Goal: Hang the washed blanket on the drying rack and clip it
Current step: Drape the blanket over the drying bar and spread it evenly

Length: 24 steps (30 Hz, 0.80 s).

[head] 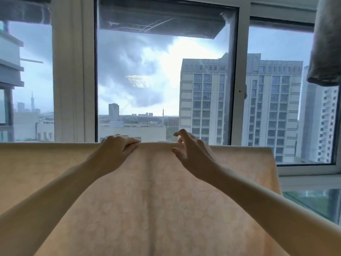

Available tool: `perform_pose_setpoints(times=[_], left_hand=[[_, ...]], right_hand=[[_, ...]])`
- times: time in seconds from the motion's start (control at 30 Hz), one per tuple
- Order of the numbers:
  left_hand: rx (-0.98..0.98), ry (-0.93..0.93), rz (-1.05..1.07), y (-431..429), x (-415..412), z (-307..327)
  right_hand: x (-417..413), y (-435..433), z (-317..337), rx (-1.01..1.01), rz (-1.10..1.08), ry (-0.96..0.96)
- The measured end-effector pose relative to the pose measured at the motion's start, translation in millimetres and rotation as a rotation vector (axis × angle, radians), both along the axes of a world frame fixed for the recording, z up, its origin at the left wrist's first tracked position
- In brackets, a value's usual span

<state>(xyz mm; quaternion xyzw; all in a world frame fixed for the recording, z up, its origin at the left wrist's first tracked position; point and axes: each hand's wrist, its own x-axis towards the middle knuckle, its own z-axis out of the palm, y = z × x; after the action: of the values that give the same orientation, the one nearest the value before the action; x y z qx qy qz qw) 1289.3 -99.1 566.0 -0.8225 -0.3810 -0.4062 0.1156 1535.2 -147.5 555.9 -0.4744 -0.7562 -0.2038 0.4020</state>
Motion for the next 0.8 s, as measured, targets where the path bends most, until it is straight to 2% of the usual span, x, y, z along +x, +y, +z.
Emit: perform_pose_setpoints(times=[0.23, 0.33, 0.47, 0.6, 0.8], left_hand=[[0.158, 0.002, 0.087, 12, -107, 3], [0.157, 0.005, 0.088, 18, -133, 1], [0.149, -0.059, 0.024, 25, -140, -2], [0.211, -0.130, -0.022, 27, -140, -11], [0.256, -0.176, -0.057, 30, -142, -18]], right_hand=[[-77, 12, -1, 0.022, -0.118, -0.104], [-99, 16, -8, 0.096, -0.181, -0.203], [-111, 28, -10, 0.187, -0.155, -0.079], [-111, 35, -14, 0.234, -0.139, -0.052], [-114, 40, -16, 0.233, -0.015, 0.082]])
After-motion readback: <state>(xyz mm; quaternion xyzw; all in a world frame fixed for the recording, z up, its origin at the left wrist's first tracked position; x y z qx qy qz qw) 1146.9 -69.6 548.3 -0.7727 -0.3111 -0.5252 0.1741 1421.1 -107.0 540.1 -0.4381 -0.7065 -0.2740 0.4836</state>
